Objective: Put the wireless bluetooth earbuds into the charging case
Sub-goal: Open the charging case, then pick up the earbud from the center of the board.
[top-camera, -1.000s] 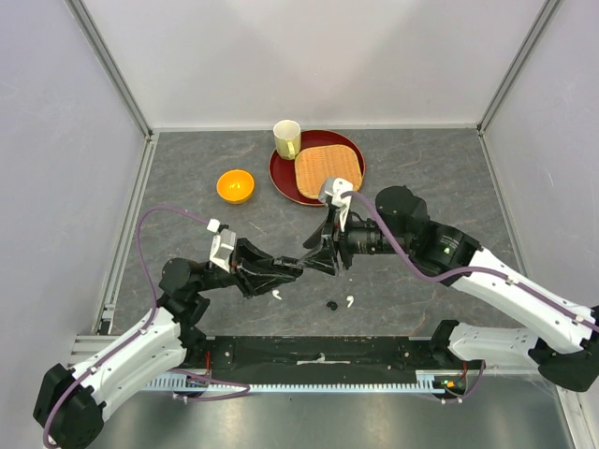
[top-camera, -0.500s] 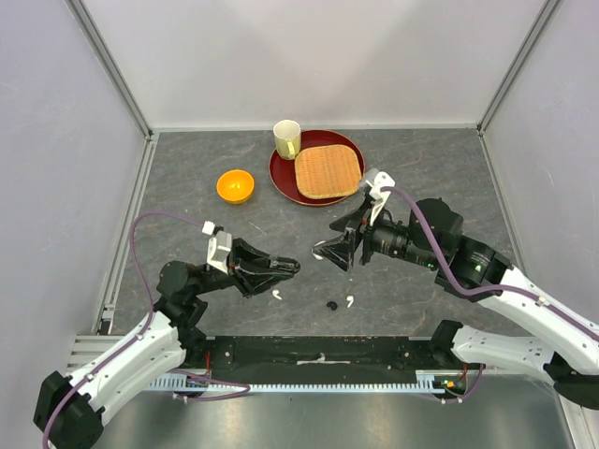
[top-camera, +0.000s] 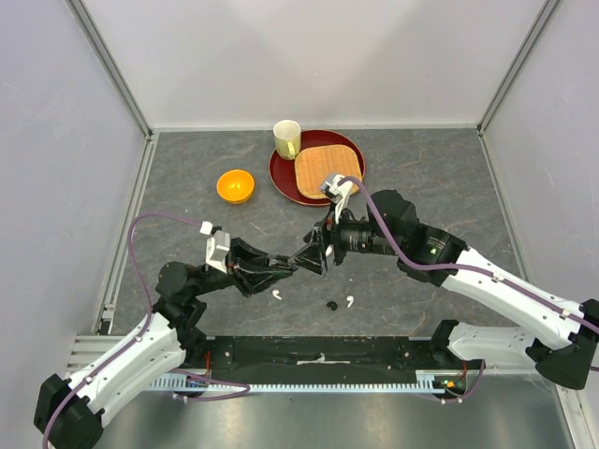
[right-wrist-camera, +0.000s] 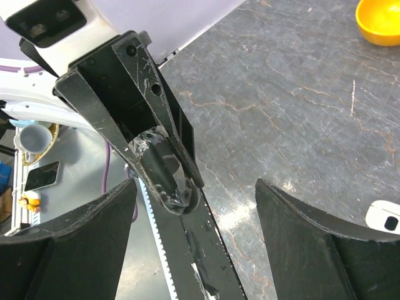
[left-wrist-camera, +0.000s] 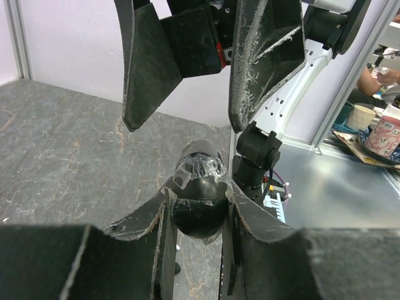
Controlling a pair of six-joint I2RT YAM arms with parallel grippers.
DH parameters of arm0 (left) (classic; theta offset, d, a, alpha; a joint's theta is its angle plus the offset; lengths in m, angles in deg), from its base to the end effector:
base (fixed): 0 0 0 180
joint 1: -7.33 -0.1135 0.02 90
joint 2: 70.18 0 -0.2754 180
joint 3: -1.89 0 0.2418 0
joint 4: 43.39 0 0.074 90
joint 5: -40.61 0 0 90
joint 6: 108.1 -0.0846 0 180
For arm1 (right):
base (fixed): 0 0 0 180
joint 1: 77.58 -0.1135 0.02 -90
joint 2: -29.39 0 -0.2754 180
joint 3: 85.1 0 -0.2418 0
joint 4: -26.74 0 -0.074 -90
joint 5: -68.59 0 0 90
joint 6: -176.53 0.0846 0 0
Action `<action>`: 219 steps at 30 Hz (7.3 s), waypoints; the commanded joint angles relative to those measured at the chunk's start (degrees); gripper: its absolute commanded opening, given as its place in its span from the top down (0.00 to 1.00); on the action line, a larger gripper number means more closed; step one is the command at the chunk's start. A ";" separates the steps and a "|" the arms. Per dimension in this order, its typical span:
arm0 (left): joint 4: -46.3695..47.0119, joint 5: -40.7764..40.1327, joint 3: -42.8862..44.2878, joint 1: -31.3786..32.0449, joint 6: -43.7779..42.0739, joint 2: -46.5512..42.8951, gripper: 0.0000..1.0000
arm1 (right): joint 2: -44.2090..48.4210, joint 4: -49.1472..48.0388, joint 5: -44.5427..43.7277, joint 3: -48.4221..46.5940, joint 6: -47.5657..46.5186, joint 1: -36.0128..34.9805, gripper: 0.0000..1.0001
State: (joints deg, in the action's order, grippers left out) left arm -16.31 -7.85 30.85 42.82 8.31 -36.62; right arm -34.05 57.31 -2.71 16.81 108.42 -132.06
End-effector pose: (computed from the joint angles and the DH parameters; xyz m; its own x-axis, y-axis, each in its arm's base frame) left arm 0.0964 -0.1376 0.2989 -0.1364 -0.3117 -0.9404 0.9745 0.1285 -0.1839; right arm 0.1400 0.2429 0.3787 -0.5021 -0.0955 -0.8595 -0.8222 0.3610 0.4401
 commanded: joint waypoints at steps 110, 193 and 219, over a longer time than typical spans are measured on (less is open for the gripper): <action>-2.08 -6.03 -1.67 0.20 -3.83 -5.00 0.98 | -11.09 -7.41 -2.00 29.27 5.88 10.01 0.65; -4.19 -7.70 -3.34 0.20 -2.33 -5.87 0.98 | -15.75 -9.88 -2.00 31.38 8.52 3.94 0.75; -4.63 -8.32 -2.64 0.20 -2.33 -5.26 0.98 | -4.52 -9.27 -2.18 29.45 9.49 3.94 1.00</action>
State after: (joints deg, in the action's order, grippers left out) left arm -22.04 -15.06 27.77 42.82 5.19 -42.06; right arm -42.66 47.98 -4.77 47.93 118.03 -127.73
